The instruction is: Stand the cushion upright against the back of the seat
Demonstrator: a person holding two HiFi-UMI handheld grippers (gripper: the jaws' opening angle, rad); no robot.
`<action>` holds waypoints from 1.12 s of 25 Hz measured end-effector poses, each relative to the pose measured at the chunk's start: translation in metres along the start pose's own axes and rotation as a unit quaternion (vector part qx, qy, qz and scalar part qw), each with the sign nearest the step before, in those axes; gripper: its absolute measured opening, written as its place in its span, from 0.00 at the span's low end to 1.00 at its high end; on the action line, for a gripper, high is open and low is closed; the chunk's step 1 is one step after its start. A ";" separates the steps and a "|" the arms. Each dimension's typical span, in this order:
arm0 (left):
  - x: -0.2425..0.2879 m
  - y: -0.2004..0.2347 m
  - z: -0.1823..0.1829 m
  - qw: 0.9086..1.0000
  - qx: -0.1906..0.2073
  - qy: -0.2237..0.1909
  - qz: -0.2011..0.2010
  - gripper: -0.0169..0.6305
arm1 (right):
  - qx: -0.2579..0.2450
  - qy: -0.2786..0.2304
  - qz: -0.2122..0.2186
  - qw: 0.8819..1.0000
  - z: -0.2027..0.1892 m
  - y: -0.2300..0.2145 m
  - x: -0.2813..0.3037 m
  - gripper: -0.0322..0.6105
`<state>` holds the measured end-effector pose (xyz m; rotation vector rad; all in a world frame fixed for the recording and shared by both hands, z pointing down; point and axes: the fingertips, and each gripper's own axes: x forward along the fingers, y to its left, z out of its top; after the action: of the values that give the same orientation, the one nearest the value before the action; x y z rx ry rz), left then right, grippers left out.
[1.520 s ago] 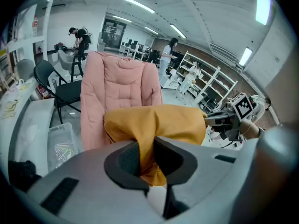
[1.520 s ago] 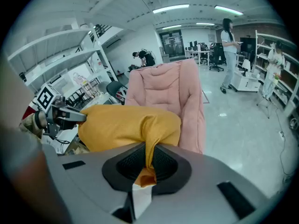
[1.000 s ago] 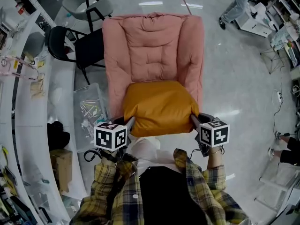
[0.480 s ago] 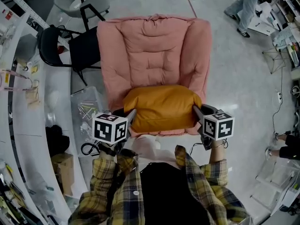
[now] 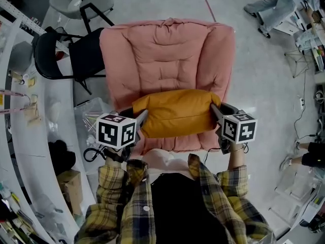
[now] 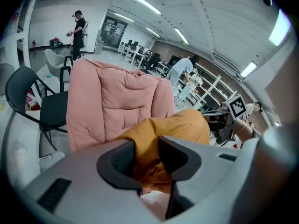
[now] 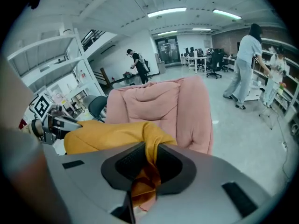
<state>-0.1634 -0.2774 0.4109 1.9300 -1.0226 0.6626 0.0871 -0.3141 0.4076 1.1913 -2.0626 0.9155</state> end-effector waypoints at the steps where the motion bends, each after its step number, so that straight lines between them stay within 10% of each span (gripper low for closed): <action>1: 0.003 0.004 0.006 1.000 -0.002 -0.003 0.001 0.23 | 0.006 -0.006 0.002 1.000 0.006 -0.002 0.005 0.14; 28: 0.082 0.127 0.148 0.991 -0.110 -0.074 0.011 0.27 | 0.081 -0.074 0.003 0.994 0.150 -0.048 0.150 0.17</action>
<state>-0.2177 -0.4778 0.4497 1.7960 -1.1602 0.4045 0.0439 -0.5244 0.4446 1.3758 -2.1405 1.0432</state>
